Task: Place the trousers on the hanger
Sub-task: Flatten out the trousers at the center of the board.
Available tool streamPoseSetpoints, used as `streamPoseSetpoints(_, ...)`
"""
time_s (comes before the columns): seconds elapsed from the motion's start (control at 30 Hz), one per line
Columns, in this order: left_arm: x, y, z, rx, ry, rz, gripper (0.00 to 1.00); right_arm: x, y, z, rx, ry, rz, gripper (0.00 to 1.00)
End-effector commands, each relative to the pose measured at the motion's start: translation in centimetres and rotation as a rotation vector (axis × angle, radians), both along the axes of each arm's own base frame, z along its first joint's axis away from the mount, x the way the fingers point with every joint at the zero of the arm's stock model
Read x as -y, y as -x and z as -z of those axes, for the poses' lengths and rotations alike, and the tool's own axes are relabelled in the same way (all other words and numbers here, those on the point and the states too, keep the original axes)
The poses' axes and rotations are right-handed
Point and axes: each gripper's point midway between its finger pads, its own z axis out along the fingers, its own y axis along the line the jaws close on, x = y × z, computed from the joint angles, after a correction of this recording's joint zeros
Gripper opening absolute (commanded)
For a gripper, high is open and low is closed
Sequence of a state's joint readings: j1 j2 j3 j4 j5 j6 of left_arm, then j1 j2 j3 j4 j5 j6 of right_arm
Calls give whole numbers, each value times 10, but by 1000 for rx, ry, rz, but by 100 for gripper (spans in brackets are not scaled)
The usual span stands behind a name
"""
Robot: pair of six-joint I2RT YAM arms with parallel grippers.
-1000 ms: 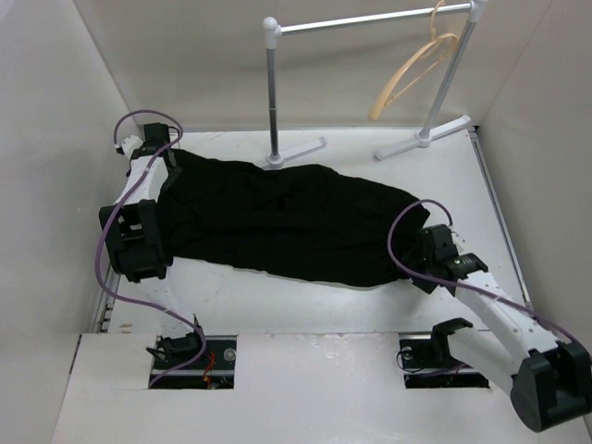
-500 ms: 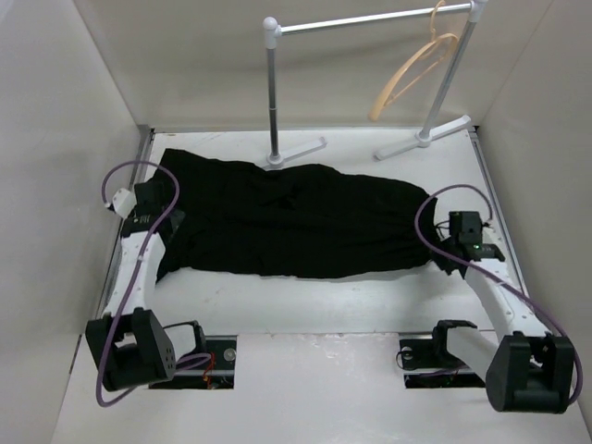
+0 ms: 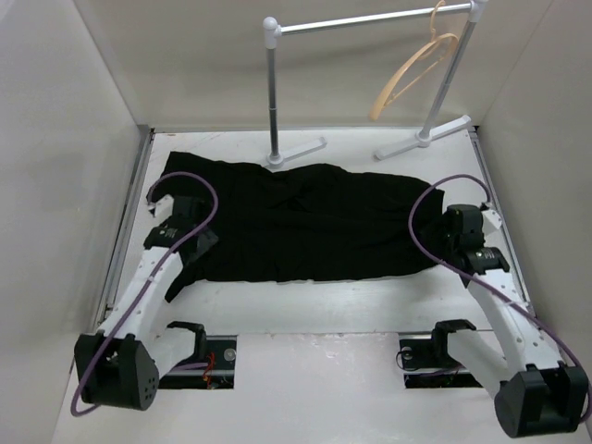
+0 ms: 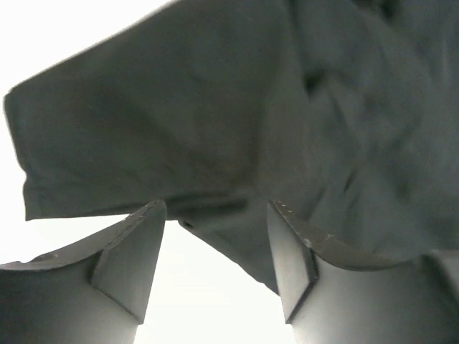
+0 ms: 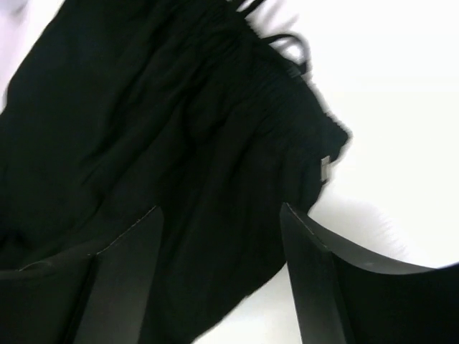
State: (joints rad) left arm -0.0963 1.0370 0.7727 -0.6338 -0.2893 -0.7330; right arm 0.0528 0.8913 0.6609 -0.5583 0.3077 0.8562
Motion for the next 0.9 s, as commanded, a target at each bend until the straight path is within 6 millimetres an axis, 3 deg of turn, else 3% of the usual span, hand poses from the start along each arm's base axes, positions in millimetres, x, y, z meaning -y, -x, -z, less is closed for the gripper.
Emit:
streamPoseSetpoints(0.0, 11, -9, -13, -18, -132, 112, 60, -25, 5, 1, 20, 12, -130, 69)
streamPoseSetpoints(0.13, 29, -24, -6, -83, -246, 217, 60, -64, 6, 0, 45, -31, -262, 68)
streamPoseSetpoints(0.27, 23, -33, -6, -112, -365, 221, 55, -94, 6, -4, 70, -55, -377, 70)
streamPoseSetpoints(0.43, 15, -38, 15, -200, -414, 250, 55, -118, 8, -7, 95, -83, -459, 72)
streamPoseSetpoints(0.57, 18, -50, 19, -180, -415, 268, 55, -133, 13, -7, 105, -109, -518, 72)
streamPoseSetpoints(0.63, 18, -55, 16, -168, -411, 261, 44, -140, 16, -2, 93, -114, -546, 72)
streamPoseSetpoints(0.77, -3, -57, 6, -165, -431, 206, 11, -147, 25, 9, 65, -120, -566, 72)
streamPoseSetpoints(0.87, -32, -66, -11, -121, -405, 108, 5, -146, 29, 13, 63, -127, -568, 73)
